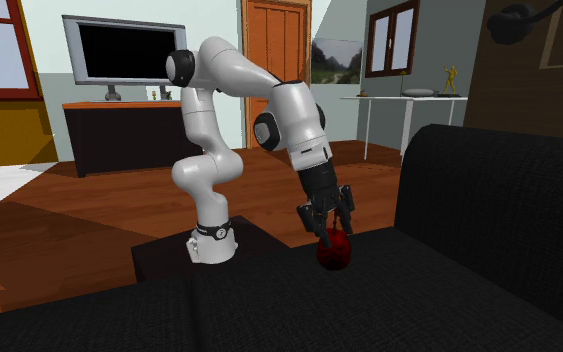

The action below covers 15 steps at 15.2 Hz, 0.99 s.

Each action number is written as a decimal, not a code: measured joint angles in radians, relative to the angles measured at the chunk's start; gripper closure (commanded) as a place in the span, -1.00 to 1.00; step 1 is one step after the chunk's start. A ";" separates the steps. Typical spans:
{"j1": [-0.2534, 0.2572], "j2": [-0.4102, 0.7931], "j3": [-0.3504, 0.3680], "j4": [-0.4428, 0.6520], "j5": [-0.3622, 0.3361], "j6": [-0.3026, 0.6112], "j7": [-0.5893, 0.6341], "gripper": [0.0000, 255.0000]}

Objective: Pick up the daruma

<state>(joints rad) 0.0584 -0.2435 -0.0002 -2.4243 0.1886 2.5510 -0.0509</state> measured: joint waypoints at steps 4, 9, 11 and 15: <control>-0.003 -0.012 0.000 0.017 -0.006 -0.031 0.006 1.00; -0.008 -0.038 0.002 0.061 -0.019 -0.100 0.021 1.00; -0.010 -0.053 0.002 0.075 -0.024 -0.129 0.026 1.00; -0.012 -0.069 0.004 0.111 -0.032 -0.181 0.038 1.00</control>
<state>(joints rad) 0.0463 -0.3124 0.0040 -2.3130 0.1562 2.3703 -0.0132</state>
